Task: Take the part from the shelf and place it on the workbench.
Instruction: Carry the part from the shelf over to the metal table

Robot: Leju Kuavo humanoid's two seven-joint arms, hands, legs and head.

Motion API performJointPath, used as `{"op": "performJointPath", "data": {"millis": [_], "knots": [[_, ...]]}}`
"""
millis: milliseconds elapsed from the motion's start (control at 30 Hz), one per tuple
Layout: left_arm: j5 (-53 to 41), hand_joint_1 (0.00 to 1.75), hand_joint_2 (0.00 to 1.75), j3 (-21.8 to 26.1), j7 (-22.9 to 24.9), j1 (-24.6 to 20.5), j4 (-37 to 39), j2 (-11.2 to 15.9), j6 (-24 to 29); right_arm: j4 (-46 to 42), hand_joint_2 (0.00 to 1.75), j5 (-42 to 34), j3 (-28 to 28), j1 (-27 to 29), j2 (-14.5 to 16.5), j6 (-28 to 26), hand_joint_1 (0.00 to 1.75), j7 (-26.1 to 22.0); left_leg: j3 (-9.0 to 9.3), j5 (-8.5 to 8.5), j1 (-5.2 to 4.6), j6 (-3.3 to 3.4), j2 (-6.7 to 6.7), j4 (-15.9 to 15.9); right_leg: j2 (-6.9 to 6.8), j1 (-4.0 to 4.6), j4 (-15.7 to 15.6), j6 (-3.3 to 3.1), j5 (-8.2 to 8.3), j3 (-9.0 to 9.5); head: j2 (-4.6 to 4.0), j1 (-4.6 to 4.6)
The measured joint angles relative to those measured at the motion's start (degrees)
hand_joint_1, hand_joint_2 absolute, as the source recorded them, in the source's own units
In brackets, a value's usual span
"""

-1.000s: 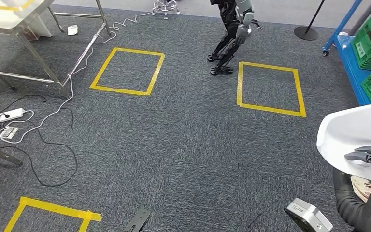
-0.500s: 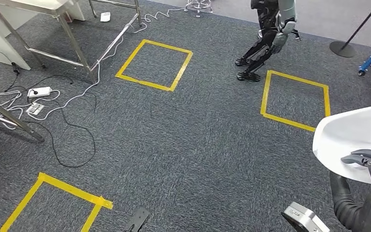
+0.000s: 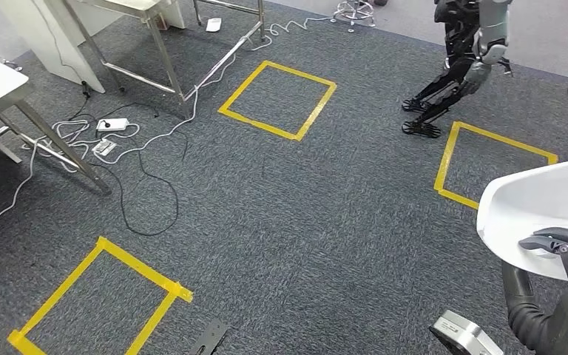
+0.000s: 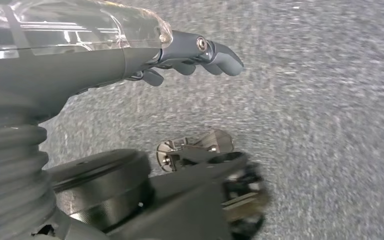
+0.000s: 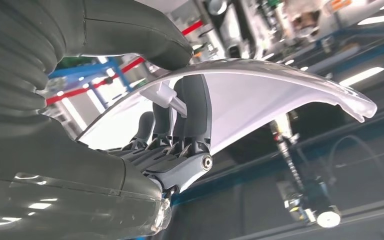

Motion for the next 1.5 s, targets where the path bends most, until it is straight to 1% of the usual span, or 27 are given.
{"op": "performJointPath", "data": {"millis": [33, 67, 100, 167, 200, 300, 333, 400, 433, 500, 567, 700, 733, 833, 867, 900, 933, 1000, 1067, 1133, 1167, 1200, 1267, 1300, 1367, 1433, 1500], "knots": [[0.22, 0.00, 1.75, 0.00, -0.38, 0.14, 0.01, 0.04, 0.21, 0.09, 1.75, -0.10, 0.01, -0.05, 0.07, -0.30, 1.75, -0.27, 0.63, 0.99, 0.14, -0.14, 0.08, -0.89, -0.67, -0.01, 0.04, 0.07, -0.04, -0.01, 0.00, 0.01], [0.49, 0.00, 1.75, 0.00, -0.80, 0.19, 0.01, 0.12, 0.47, 0.20, 1.75, -0.26, 0.03, -0.18, 0.13, -0.63, 1.75, -0.60, 2.39, 2.76, 0.24, -0.22, 0.56, -3.86, -1.27, -0.03, 0.13, 0.21, -0.13, 0.01, 0.00, 0.00], [0.81, 0.00, 1.75, 0.01, -1.26, 0.16, 0.01, 0.21, 0.79, 0.31, 1.75, -0.46, 0.08, -0.45, 0.19, -0.93, 1.75, -0.95, 4.75, 4.52, 0.22, -0.25, 2.01, -8.02, -1.84, -0.01, 0.28, 0.43, -0.27, 0.04, 0.00, -0.02], [1.38, 0.00, 1.75, 0.03, -1.75, -0.14, 0.00, 0.40, 1.20, 0.48, 1.75, -0.81, 0.16, -1.07, 0.31, -1.20, 1.75, -1.44, 8.12, 6.32, -0.10, 0.28, 4.46, -14.16, -2.75, 0.21, 0.72, 1.04, -0.63, 0.03, 0.00, -0.02], [1.64, 0.00, 1.75, 0.05, -1.86, -0.22, -0.01, 0.46, 1.33, 0.57, 1.75, -0.98, 0.22, -1.33, 0.39, -1.21, 1.75, -1.58, 8.62, 6.37, -0.33, 0.67, 5.09, -15.32, -3.22, 0.32, 0.86, 1.32, -0.76, 0.03, 0.00, 0.01], [2.17, 0.00, 1.75, 0.08, -1.90, -0.08, 0.01, 0.57, 1.66, 0.87, 1.75, -1.28, 0.52, -1.84, 0.61, -1.30, 1.75, -1.84, 8.32, 6.61, -0.62, 1.87, 3.41, -15.56, -4.42, 0.15, 0.88, 2.08, -1.02, 0.15, 0.00, 0.02], [2.25, 0.00, 1.75, 0.09, -1.85, -0.03, 0.01, 0.64, 1.78, 0.97, 1.75, -1.30, 0.63, -1.96, 0.67, -1.40, 1.75, -1.87, 8.30, 6.77, -0.56, 2.23, 2.73, -15.65, -3.62, -0.02, 1.62, 2.37, -1.74, -0.08, 0.00, 0.05], [2.30, 0.00, 1.75, 0.11, -1.75, -0.05, 0.02, 0.78, 1.93, 1.10, 1.75, -1.31, 0.84, -2.07, 0.73, -1.63, 1.75, -1.90, 8.34, 7.07, -0.35, 2.75, 1.45, -15.79, -0.75, -0.26, 6.34, 2.80, -4.85, -2.02, 0.00, 0.23], [2.30, 0.00, 1.75, 0.13, -1.72, -0.10, 0.02, 0.85, 1.96, 1.19, 1.75, -1.33, 0.93, -2.09, 0.73, -1.72, 1.75, -1.90, 8.32, 7.14, -0.41, 2.90, 0.75, -15.79, 0.65, -0.28, 10.48, 2.86, -6.95, -3.86, 0.00, 0.33], [2.29, 0.00, 1.75, 0.15, -1.68, -0.15, 0.02, 0.91, 1.94, 1.36, 1.75, -1.44, 1.03, -2.15, 0.73, -1.79, 1.75, -1.90, 8.30, 7.23, -0.60, 3.06, -0.40, -15.77, 1.51, -0.23, 17.54, 2.82, -9.67, -7.28, 0.00, 0.39], [2.29, 0.00, 1.75, 0.16, -1.67, -0.15, 0.02, 0.93, 1.92, 1.45, 1.75, -1.52, 1.05, -2.19, 0.73, -1.82, 1.75, -1.90, 8.30, 7.26, -0.72, 3.12, -0.88, -15.77, 1.59, -0.22, 20.00, 2.74, -10.30, -8.56, 0.00, 0.39], [2.28, 0.00, 1.75, 0.16, -1.67, -0.17, 0.02, 0.97, 1.90, 1.55, 1.75, -1.63, 1.06, -2.23, 0.74, -1.85, 1.75, -1.90, 8.32, 7.27, -0.83, 3.15, -1.36, -15.76, 1.60, -0.20, 20.06, 2.58, -9.75, -8.76, 0.00, 0.39], [2.19, 0.00, 1.75, 0.16, -1.67, -0.31, 0.01, 1.06, 1.85, 1.62, 1.75, -1.73, 1.06, -2.32, 0.74, -1.89, 1.75, -1.91, 8.40, 7.30, -0.90, 3.16, -2.07, -15.76, 2.13, -0.06, 16.45, 2.12, -7.31, -7.28, 0.00, 0.39], [1.56, 0.00, 1.75, 0.16, -1.36, -1.11, -0.03, 1.30, 1.64, 1.90, 1.75, -1.90, 1.09, -2.96, 0.77, -2.18, 1.75, -2.11, 8.01, 7.62, -0.88, 2.71, -4.82, -15.63, 5.50, 0.43, 2.66, 0.44, -0.34, -1.51, 0.00, 0.35], [1.39, 0.00, 1.75, 0.16, -1.21, -1.25, -0.03, 1.32, 1.60, 2.00, 1.75, -1.87, 1.12, -3.12, 0.81, -2.31, 1.75, -2.20, 7.73, 7.82, -0.71, 2.37, -5.46, -15.64, 5.84, 0.53, 1.53, 0.25, -0.27, -1.07, 0.00, 0.36], [1.31, 0.00, 1.75, 0.16, -1.08, -1.31, -0.03, 1.38, 1.58, 2.09, 1.75, -1.83, 1.14, -3.18, 0.86, -2.47, 1.75, -2.27, 7.54, 7.99, -0.59, 2.01, -6.05, -15.70, 5.22, 0.55, 1.06, 0.21, -0.11, -0.97, 0.00, 0.37], [1.28, 0.00, 1.75, 0.16, -1.05, -1.28, -0.03, 1.48, 1.57, 2.17, 1.75, -1.78, 1.17, -3.22, 0.92, -2.62, 1.75, -2.29, 7.42, 7.92, -0.62, 1.78, -5.76, -15.61, 4.59, 0.49, 0.67, 0.12, 0.12, -0.82, 0.00, 0.34], [1.26, 0.00, 1.75, 0.16, -1.05, -1.30, -0.03, 1.67, 1.57, 2.23, 1.75, -1.60, 1.18, -3.19, 1.01, -3.04, 1.75, -2.28, 6.17, 5.98, -0.81, 1.28, -2.98, -13.23, 3.19, 0.29, -0.30, -0.12, 0.63, -0.43, 0.00, 0.08], [1.27, 0.00, 1.75, 0.16, -1.05, -1.32, -0.03, 1.81, 1.57, 2.29, 1.75, -1.45, 1.14, -2.94, 1.07, -3.34, 1.75, -2.25, 3.05, 2.17, -0.51, 0.73, -0.29, -6.73, 1.80, 0.31, -0.59, -0.29, 0.78, -0.28, 0.00, -0.18], [1.28, 0.00, 1.75, 0.16, -0.96, -1.15, -0.03, 1.92, 1.57, 2.49, 1.75, -1.41, 1.13, -2.70, 1.13, -3.41, 1.75, -2.17, 0.02, -0.18, 0.03, 0.09, -0.14, -0.37, 0.34, 0.25, -0.55, -0.24, 0.71, -0.30, 0.00, -0.20], [1.28, 0.00, 1.75, 0.16, -0.92, -1.04, -0.02, 2.02, 1.57, 2.59, 1.75, -1.41, 1.13, -2.64, 1.17, -3.41, 1.75, -2.14, -0.03, 0.36, 0.21, -0.20, -0.08, -0.09, -0.32, 0.17, -0.49, -0.11, 0.62, -0.29, 0.00, -0.21], [1.29, 0.00, 1.75, 0.16, -0.89, -0.95, -0.02, 2.11, 1.57, 2.68, 1.75, -1.41, 1.13, -2.60, 1.21, -3.41, 1.75, -2.12, 0.93, 1.73, 0.39, -0.51, 0.26, -1.65, -1.02, 0.06, -0.36, 0.10, 0.49, -0.28, 0.00, -0.20], [1.33, 0.00, 1.75, 0.16, -0.92, -0.94, -0.03, 2.25, 1.57, 2.74, 1.75, -1.46, 1.09, -2.60, 1.26, -3.39, 1.75, -2.12, 5.36, 5.36, 0.40, -0.94, 2.63, -9.50, -2.05, -0.07, 0.21, 0.79, 0.01, -0.27, 0.00, -0.26], [1.36, 0.00, 1.75, 0.16, -0.95, -0.99, -0.04, 2.25, 1.56, 2.75, 1.75, -1.60, 1.04, -2.65, 1.28, -3.37, 1.75, -2.12, 7.09, 6.31, 0.29, -0.71, 3.80, -12.66, -2.43, -0.03, 0.61, 1.18, -0.29, -0.31, 0.00, -0.29], [1.46, 0.00, 1.75, 0.16, -1.00, -1.00, -0.07, 2.21, 1.50, 2.84, 1.75, -1.98, 0.98, -2.81, 1.32, -3.29, 1.75, -2.17, 8.19, 6.34, -0.09, 0.25, 4.77, -14.99, -3.21, 0.13, 1.08, 1.80, -0.71, -0.30, 0.00, -0.29], [1.58, 0.00, 1.75, 0.16, -1.02, -0.95, -0.05, 2.21, 1.41, 3.02, 1.75, -2.40, 0.97, -3.02, 1.36, -3.15, 1.75, -2.27, 8.03, 6.49, -0.16, 1.38, 3.51, -15.04, -3.80, -0.05, 1.19, 2.30, -1.02, -0.16, 0.00, -0.22], [1.67, 0.00, 1.75, 0.16, -1.05, -0.98, -0.05, 2.15, 1.29, 3.17, 1.75, -2.60, 0.96, -3.13, 1.39, -3.04, 1.75, -2.32, 8.04, 6.74, -0.09, 2.09, 2.18, -15.14, -2.10, -0.38, 3.32, 2.80, -2.82, -0.88, 0.00, -0.07]]}}
